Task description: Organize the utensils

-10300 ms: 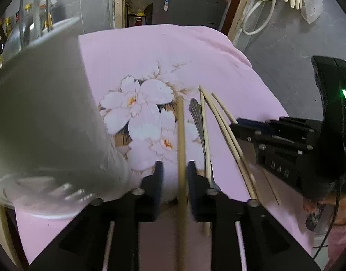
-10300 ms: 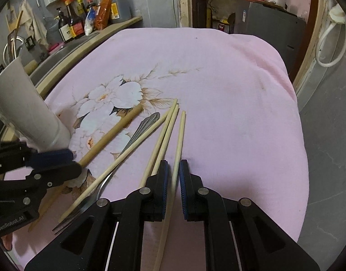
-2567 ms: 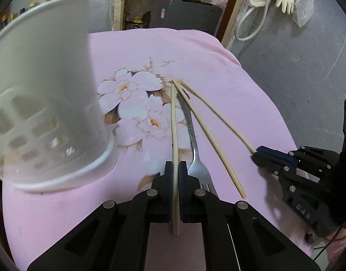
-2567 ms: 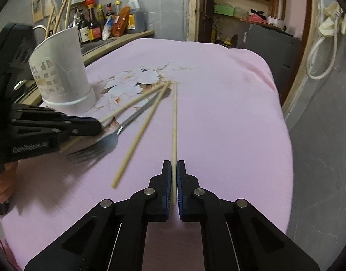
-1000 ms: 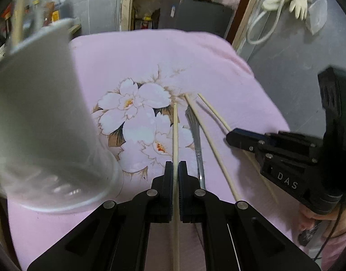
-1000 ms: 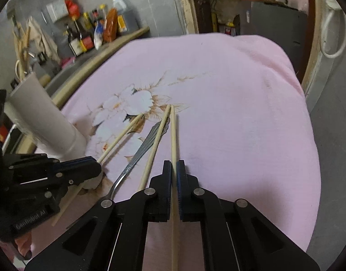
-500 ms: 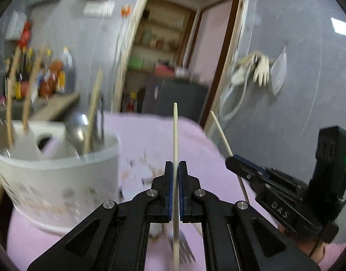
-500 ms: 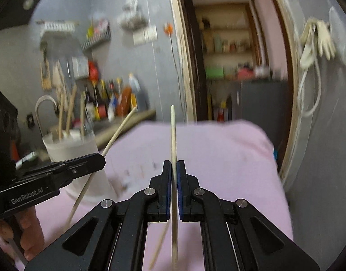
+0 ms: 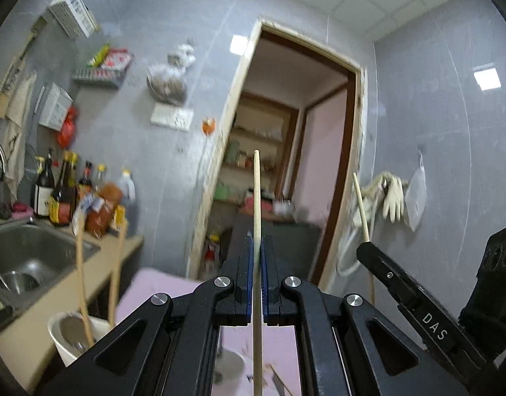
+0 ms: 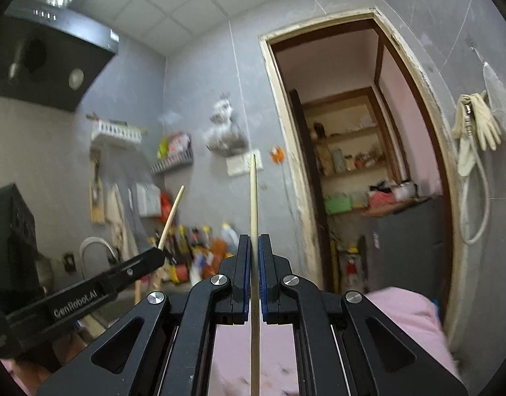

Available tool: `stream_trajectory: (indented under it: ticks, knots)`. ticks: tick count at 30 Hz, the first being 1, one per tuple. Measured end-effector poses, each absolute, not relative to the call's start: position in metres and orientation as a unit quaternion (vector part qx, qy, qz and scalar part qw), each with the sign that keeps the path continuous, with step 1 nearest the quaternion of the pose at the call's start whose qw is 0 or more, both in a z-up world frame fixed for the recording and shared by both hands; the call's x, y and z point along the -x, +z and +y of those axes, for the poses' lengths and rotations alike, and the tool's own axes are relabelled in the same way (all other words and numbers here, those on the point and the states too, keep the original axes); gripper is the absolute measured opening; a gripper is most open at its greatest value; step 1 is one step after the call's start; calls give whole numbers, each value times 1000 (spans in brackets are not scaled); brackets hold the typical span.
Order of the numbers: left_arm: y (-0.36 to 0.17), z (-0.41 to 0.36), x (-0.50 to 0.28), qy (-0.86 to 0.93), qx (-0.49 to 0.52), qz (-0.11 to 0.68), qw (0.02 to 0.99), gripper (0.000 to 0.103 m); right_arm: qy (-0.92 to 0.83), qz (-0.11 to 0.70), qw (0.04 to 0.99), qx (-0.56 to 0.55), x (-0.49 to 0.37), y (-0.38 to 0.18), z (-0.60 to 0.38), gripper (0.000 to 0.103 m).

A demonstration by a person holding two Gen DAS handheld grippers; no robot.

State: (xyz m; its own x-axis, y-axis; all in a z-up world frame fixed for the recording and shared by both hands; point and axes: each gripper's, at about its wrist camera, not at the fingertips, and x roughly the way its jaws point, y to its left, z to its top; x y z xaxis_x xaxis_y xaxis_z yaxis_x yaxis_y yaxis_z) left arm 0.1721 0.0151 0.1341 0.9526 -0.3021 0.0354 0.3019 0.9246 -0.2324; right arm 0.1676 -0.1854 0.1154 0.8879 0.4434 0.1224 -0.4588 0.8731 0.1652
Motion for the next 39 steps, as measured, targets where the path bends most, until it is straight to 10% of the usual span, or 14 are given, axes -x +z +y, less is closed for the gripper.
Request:
stream_trajectory:
  ticks: [39]
  knots:
    - [88, 152, -210, -37, 244, -7, 969, 3, 290, -30, 950, -111, -212, 75, -104, 3]
